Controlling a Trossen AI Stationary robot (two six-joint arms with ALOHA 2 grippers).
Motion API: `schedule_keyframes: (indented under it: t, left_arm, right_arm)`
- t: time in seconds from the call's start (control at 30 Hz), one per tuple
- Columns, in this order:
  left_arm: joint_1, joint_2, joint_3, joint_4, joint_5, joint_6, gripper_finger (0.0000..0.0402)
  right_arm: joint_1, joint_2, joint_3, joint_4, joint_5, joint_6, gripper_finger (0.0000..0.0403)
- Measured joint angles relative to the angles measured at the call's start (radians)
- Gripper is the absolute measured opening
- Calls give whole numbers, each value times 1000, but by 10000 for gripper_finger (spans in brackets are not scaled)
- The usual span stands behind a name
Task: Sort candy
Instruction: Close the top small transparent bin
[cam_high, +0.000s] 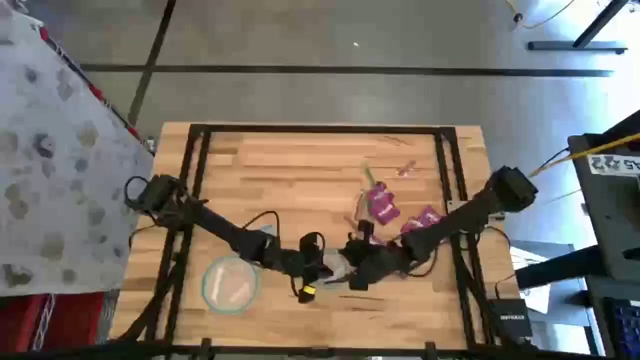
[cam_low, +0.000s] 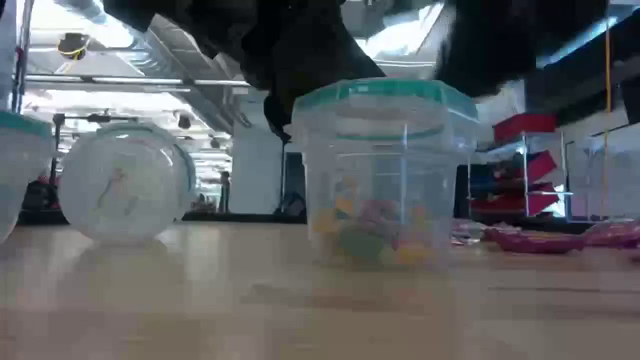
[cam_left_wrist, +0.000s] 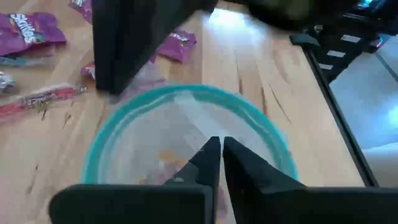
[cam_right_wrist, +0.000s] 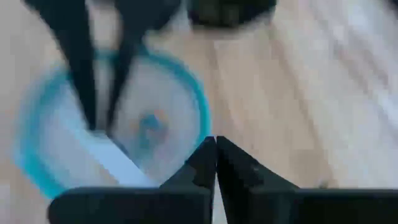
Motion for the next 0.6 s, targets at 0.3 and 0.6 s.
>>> schedule_keyframes:
  t: [0.3, 0.6]
  left_arm:
    - [0, 0, -1, -12, -16, 6, 5]
    - [-2, 54, 4, 25, -43, -16, 5]
  right_arm:
    - [0, 70, 1, 24, -42, 122, 0]
    - [1, 75, -2, 62, -72, 120, 0]
